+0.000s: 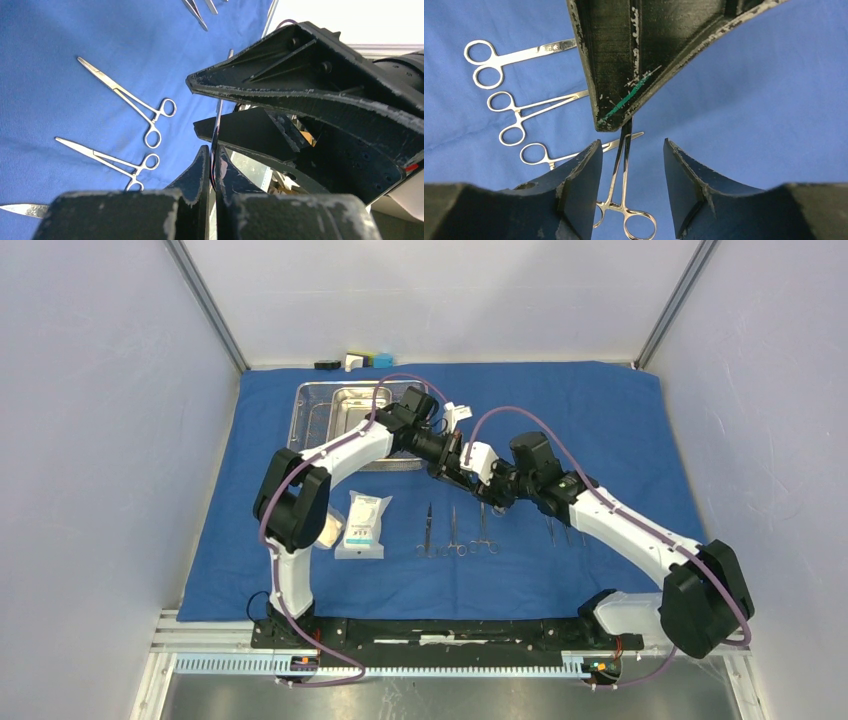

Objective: Open and lay out the surgical kit
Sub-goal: Place the medical item in the surgical kit.

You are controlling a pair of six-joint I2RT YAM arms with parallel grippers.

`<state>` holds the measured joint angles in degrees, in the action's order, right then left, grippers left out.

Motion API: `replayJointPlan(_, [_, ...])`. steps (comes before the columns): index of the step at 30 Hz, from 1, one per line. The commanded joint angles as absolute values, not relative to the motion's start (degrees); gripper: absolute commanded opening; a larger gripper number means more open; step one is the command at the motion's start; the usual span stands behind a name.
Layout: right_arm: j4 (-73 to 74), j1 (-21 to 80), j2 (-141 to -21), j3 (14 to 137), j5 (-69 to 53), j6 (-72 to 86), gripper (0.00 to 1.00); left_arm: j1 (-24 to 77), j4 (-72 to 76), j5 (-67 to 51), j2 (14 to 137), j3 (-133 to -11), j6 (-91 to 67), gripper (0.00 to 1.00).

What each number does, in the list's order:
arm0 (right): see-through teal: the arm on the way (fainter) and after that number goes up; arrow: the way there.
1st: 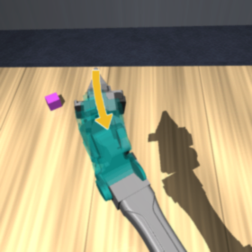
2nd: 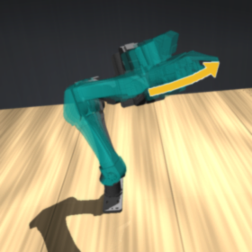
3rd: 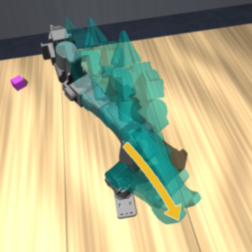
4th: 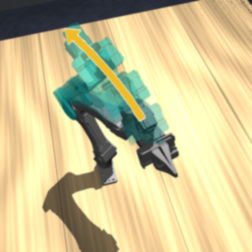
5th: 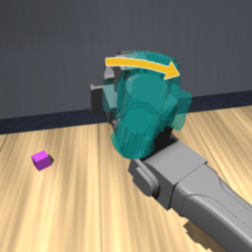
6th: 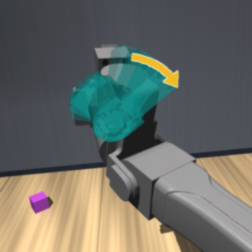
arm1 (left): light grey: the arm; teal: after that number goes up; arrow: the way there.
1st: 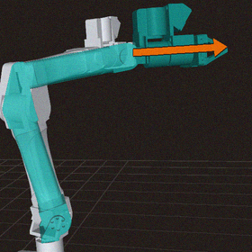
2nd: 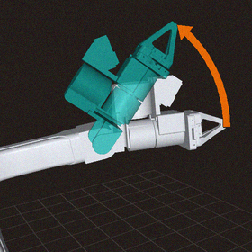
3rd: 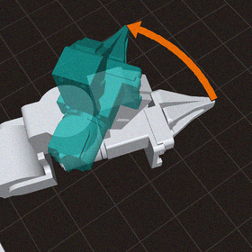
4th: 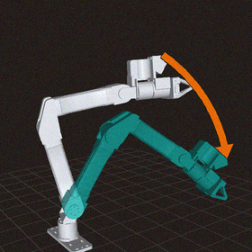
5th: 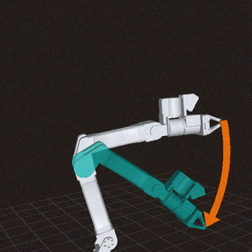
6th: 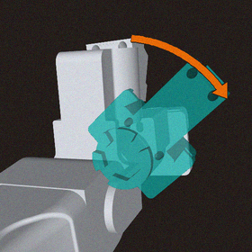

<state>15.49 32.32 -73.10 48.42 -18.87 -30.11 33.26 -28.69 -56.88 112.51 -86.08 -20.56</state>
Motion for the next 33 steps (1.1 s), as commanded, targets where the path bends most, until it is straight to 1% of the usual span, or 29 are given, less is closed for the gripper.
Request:
replayJointPlan(1, [15.0,33.3,-74.2,51.2,-16.8,-30.7,0.53,33.7,-30.0,-56.5,113.6,-89.2,-21.9,0.02])
replayJointPlan(6, [15.2,33.9,-75.1,51.6,-15.7,-30.9,0.45,34.0,-30.1,-56.8,114.2,-89.4,-22.0,0.02])
replayJointPlan(11, [15.2,34.0,-75.3,51.2,-15.2,-31.1,0.42,34.0,-30.1,-56.8,114.3,-89.5,-21.7,0.02])
replayJointPlan(17, [15.4,34.0,-75.6,51.1,-15.2,-31.2,0.33,34.0,-30.1,-57.1,114.6,-89.6,-21.7,0.02])
replayJointPlan(20, [15.6,34.0,-75.8,51.2,-15.3,-31.1,0.26,34.0,-30.1,-57.1,114.8,-89.6,-21.4,0.02])
replayJointPlan(25, [15.4,34.0,-75.8,51.0,-15.1,-30.3,0.08,33.8,-31.4,-56.3,115.1,-90.6,-18.8,0.03])
replayJointPlan(28, [15.1,34.1,-75.5,50.6,-14.9,-29.6,0.02,33.5,-31.6,-55.9,115.1,-91.0,-17.6,0.08])
replayJointPlan(33, [14.1,34.0,-74.9,49.4,-13.6,-27.4,0.0,32.2,-33.2,-54.9,115.1,-92.9,-15.3,0.28])
